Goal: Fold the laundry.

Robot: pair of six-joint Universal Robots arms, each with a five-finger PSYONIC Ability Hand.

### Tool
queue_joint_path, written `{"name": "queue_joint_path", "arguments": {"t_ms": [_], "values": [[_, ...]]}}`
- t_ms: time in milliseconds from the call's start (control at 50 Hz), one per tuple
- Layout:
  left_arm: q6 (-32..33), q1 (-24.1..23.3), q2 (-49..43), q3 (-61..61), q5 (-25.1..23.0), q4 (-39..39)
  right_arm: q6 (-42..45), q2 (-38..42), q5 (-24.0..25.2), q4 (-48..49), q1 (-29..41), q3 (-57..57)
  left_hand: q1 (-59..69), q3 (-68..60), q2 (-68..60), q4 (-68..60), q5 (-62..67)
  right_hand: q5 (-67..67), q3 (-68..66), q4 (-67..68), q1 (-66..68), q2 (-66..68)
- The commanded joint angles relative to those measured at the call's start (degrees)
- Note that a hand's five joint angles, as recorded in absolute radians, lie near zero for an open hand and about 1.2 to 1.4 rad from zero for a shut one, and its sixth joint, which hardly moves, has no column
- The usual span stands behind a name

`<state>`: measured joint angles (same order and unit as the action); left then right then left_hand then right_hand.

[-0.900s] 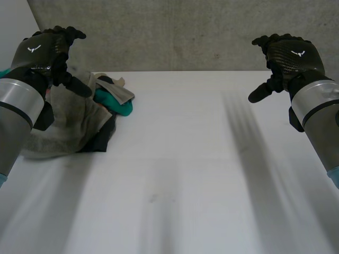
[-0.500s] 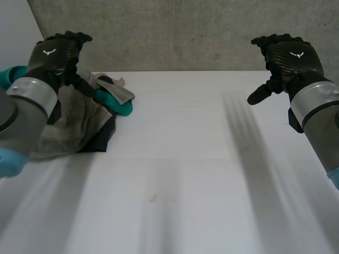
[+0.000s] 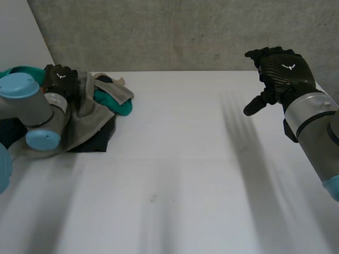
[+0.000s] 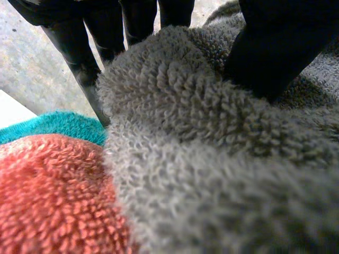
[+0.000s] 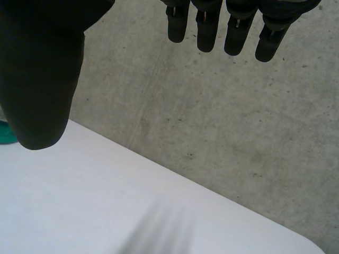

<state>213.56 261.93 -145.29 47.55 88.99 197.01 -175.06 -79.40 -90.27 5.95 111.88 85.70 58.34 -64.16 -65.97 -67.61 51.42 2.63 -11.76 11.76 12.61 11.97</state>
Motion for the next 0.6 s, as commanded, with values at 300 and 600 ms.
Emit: {"name": "queue_joint_path", "arguments": {"t_ms": [300,600], "values": [[-22.03,-21.9,31.29,14.14,-2.33,7.87,1.22,-0.85,0.0,0.03,-1.14,-1.5,21.66,-15.84,-14.03,-12.39,18.58,-2.63,1.76,-1.76,-2.61,-1.97],[-32.43,-32.63,10.91,13.45,-3.39,5.24,1.3,-1.64,0.0,-0.33,-5.53,-1.77,-13.07,18.89,20.7,22.34,-16.15,-2.63,1.76,-1.76,-2.61,-1.97]]}}
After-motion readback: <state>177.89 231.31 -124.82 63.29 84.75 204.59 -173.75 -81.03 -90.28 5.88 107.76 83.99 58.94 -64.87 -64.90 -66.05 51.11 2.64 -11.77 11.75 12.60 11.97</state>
